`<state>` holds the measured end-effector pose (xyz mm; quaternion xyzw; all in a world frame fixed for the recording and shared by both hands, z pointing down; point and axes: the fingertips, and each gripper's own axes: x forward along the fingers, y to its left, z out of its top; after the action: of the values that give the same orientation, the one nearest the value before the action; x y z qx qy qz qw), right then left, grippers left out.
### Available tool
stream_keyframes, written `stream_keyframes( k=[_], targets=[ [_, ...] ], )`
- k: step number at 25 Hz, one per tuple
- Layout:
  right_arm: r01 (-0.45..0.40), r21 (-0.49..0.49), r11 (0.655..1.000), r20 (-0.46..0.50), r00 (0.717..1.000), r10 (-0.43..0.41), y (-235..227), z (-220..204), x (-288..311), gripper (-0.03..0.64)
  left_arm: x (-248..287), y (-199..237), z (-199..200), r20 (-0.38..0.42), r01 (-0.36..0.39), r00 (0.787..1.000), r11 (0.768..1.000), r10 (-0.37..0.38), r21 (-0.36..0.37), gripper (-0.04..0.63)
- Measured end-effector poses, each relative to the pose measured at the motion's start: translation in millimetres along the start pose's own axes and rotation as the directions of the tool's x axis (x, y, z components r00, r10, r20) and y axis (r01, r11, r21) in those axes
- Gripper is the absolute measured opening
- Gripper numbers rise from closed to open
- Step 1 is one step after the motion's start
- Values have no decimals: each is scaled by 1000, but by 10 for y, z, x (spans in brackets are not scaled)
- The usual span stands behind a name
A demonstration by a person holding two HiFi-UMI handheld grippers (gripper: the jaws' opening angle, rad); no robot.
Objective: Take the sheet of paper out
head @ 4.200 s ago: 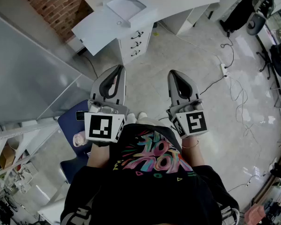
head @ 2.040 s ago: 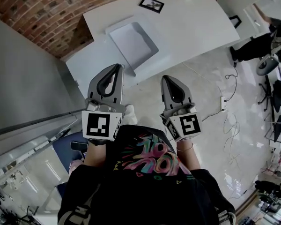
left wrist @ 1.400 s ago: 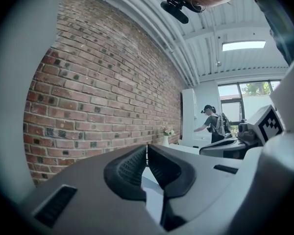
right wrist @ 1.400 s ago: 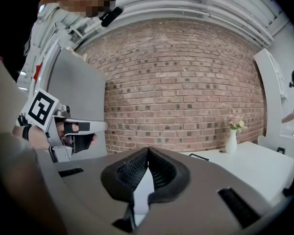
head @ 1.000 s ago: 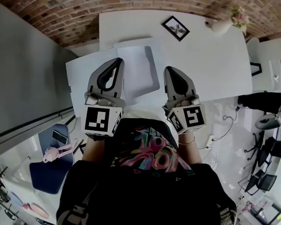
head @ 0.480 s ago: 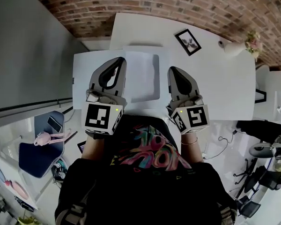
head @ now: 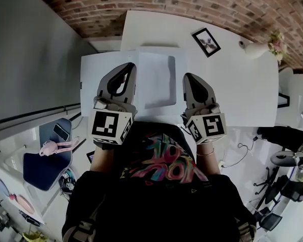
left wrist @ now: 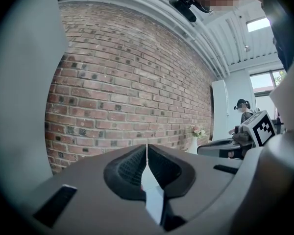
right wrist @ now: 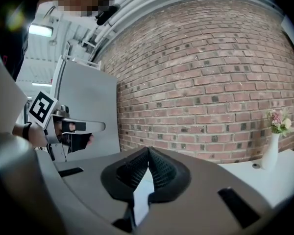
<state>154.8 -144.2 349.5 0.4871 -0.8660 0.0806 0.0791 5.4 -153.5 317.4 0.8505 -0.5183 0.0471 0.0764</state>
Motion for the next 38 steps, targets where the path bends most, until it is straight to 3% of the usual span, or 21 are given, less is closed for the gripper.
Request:
stream_keyframes(
  k=[10, 13, 18, 25, 31, 33, 38],
  targets=[
    [-1, 16, 1000, -25, 1000, 1, 31, -126, 22, 18, 6, 5, -259, -38, 69, 997, 994, -73, -84, 32],
    [0, 19, 1000, -36, 999, 0, 30, -185, 34, 18, 15, 9, -374, -61, 96, 993, 989, -104, -113, 113],
    [2, 9, 1000, -53, 999, -2, 63, -260, 63, 18, 60, 55, -687, -108, 135, 981, 966, -162, -220, 142],
    [5, 38, 999, -95, 996, -1, 77, -451, 89, 18, 225, 95, -1283, -207, 160, 948, 927, -240, -340, 152],
    [18, 68, 997, -185, 983, -5, 86, -704, 142, 18, 334, 122, -1739, -279, 136, 922, 899, -269, -416, 152],
    [10, 70, 998, -168, 986, 1, 78, -720, 188, 18, 378, 133, -1886, -303, 125, 912, 889, -278, -440, 153],
    [18, 87, 996, -192, 981, -1, 93, -799, 214, 18, 461, 115, -2353, -386, 94, 862, 851, -329, -516, 164]
  ],
)
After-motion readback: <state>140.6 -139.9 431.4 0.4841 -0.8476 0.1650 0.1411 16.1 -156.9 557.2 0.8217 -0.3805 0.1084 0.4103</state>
